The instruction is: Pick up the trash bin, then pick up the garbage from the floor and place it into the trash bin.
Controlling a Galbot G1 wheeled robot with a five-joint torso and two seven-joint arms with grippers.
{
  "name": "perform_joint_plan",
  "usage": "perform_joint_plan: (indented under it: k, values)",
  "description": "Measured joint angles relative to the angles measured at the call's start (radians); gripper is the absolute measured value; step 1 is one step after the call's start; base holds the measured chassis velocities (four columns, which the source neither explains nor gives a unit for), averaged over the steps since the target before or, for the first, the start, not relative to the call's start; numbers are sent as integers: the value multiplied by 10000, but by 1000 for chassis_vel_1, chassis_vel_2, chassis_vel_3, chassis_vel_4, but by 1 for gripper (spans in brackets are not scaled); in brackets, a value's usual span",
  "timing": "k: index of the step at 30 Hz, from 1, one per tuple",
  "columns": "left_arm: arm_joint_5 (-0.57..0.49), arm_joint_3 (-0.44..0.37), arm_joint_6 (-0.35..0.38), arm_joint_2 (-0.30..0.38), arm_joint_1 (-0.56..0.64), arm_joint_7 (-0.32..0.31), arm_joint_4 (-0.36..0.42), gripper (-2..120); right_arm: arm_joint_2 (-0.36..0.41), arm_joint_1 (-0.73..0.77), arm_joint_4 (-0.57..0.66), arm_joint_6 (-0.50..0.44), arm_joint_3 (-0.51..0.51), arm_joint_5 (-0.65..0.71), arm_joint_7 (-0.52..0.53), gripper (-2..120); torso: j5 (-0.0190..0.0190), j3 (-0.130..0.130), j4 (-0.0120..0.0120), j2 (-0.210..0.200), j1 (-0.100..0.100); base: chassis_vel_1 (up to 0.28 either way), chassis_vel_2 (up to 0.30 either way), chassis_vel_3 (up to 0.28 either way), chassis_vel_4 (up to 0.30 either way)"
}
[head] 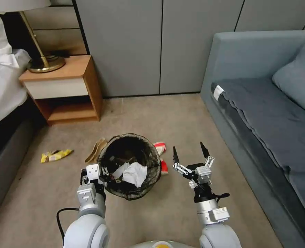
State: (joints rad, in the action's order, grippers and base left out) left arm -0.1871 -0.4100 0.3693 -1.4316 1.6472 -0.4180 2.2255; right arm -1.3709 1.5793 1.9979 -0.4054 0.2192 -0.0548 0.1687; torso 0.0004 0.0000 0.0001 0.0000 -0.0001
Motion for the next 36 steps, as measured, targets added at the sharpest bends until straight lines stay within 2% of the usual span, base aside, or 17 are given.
perform_joint_plan:
  k: [1, 2, 4, 9, 26, 34, 35, 36]
  values:
    - [0, -2, 0, 1, -4, -4, 9, 0, 1, -17, -17, -49, -1, -30, -33, 100, -9, 2, -2, -1, 2, -305, 324, 283, -276]
    - [0, -5, 5, 2, 2, -14, 9, 0, -6, -58, -56, -175, -13, -83, -57, 100, 2, 0, 3, 0, 1, -273, 283, 283, -296]
    - [1, -4, 6, 0, -11, -14, 9, 0, -32, -119, -96, -381, -20, -128, -73, 100, -7, 2, -4, -1, 3, -243, 281, 271, -261]
    - [0, 10, 20, -8, -15, -8, 36, 0, -64, -243, -162, -599, -65, -251, -102, 100, -6, 3, -1, -1, 3, -140, 139, 163, -126]
    - [-31, 8, 35, 2, -37, -11, 48, 0, 37, -202, -254, -631, -17, -225, -258, 100, -4, 0, -1, 0, 1, 15, -14, -19, 12]
    - [-229, -186, 65, 125, -39, -11, 244, 0, 483, -380, -336, 339, 41, 835, -261, 100, -3, 0, -1, -1, 1, 0, 0, 0, 0]
    - [-258, -218, 72, 140, -39, -11, 257, 0, 572, -440, -371, 564, 26, 1059, -264, 100, -4, -1, -2, 0, 1, 0, 0, 0, 0]
    - [-322, -295, 94, 164, -62, -23, 291, 0, 829, -627, -523, 1199, -15, 1695, -331, 100, -3, 0, 0, -1, 1, 0, 0, 0, 0]
